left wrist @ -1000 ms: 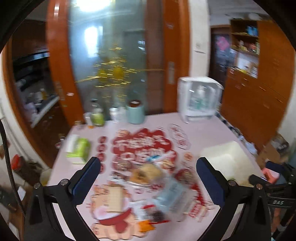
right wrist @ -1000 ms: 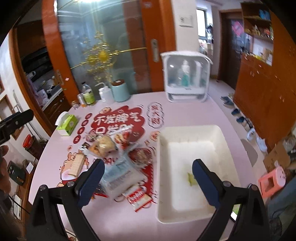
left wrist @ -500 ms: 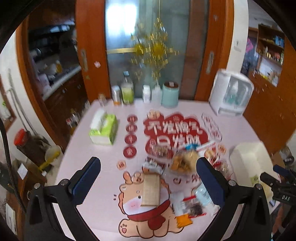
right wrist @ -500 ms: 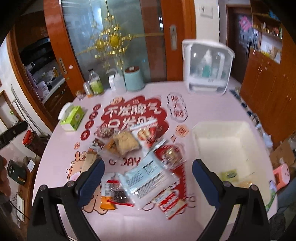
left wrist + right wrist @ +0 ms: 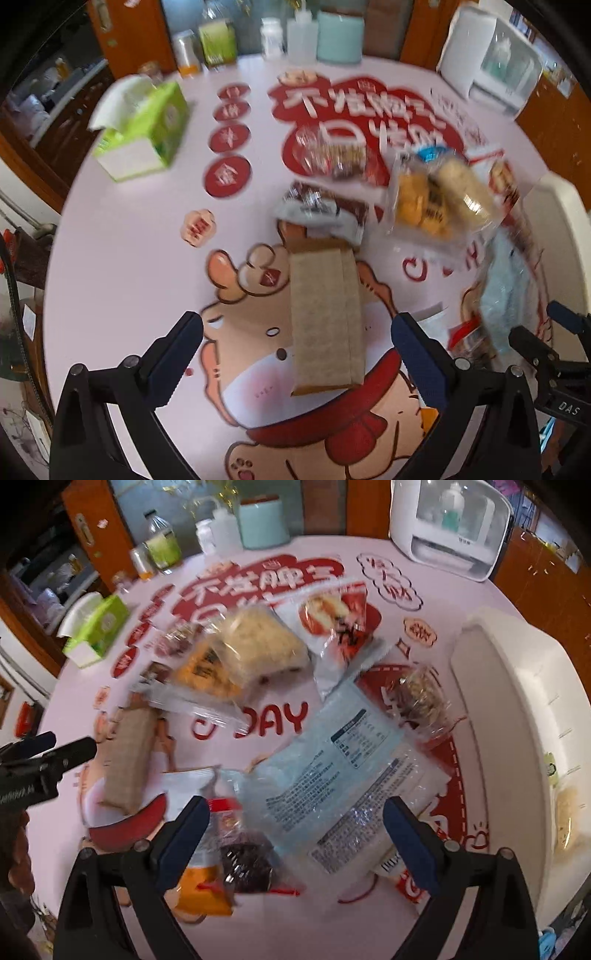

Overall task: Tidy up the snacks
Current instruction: 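Move the left tool to the brown paper-wrapped wafer while the right tool reaches the blue-white bag, then grasp the wafer with the left tool while the right tool grasps the blue-white bag, drop both in tray, then move both tools back to the snacks on the table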

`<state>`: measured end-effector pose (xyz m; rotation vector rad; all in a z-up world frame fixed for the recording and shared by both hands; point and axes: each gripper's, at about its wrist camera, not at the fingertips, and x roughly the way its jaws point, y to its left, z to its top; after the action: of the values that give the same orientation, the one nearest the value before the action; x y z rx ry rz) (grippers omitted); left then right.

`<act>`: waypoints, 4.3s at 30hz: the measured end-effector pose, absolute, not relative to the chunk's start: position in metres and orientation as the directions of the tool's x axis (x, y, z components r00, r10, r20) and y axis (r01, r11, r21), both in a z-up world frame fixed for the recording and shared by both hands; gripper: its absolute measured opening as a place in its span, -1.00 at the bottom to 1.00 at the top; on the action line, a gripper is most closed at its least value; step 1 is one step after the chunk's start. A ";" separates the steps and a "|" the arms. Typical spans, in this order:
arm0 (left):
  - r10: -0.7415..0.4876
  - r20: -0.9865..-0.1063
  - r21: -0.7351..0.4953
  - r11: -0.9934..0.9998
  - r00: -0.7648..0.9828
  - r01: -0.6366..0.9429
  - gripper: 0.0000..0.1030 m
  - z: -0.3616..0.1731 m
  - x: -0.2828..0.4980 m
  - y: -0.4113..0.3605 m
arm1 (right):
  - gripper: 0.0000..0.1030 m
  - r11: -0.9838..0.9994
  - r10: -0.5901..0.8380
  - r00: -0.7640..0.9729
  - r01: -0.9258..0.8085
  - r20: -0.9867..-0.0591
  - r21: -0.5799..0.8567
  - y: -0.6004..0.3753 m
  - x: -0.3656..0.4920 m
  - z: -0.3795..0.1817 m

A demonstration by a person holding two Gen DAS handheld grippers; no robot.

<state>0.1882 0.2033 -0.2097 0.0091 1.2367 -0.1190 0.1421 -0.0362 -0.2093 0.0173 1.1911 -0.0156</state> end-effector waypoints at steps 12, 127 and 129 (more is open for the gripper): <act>-0.065 -0.975 -0.042 0.993 0.212 0.112 0.98 -0.263 0.208 0.180 | 1.00 0.990 -0.140 0.328 0.046 -0.934 -0.132 -0.032 0.149 -0.246; 0.081 -0.750 -0.019 0.989 0.657 -0.144 0.91 -0.020 0.061 0.055 | 0.19 0.957 0.277 0.642 -0.254 -0.715 0.143 -0.229 0.064 -0.059; 0.064 -0.776 -0.042 0.987 0.627 -0.153 0.91 -0.034 0.064 0.075 | 0.18 0.954 0.283 0.630 -0.259 -0.723 0.148 -0.211 0.065 -0.062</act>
<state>0.0641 0.0751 -0.0343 -0.1078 0.8850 0.1250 0.0650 -0.2113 -0.0616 0.0305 0.8328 0.3105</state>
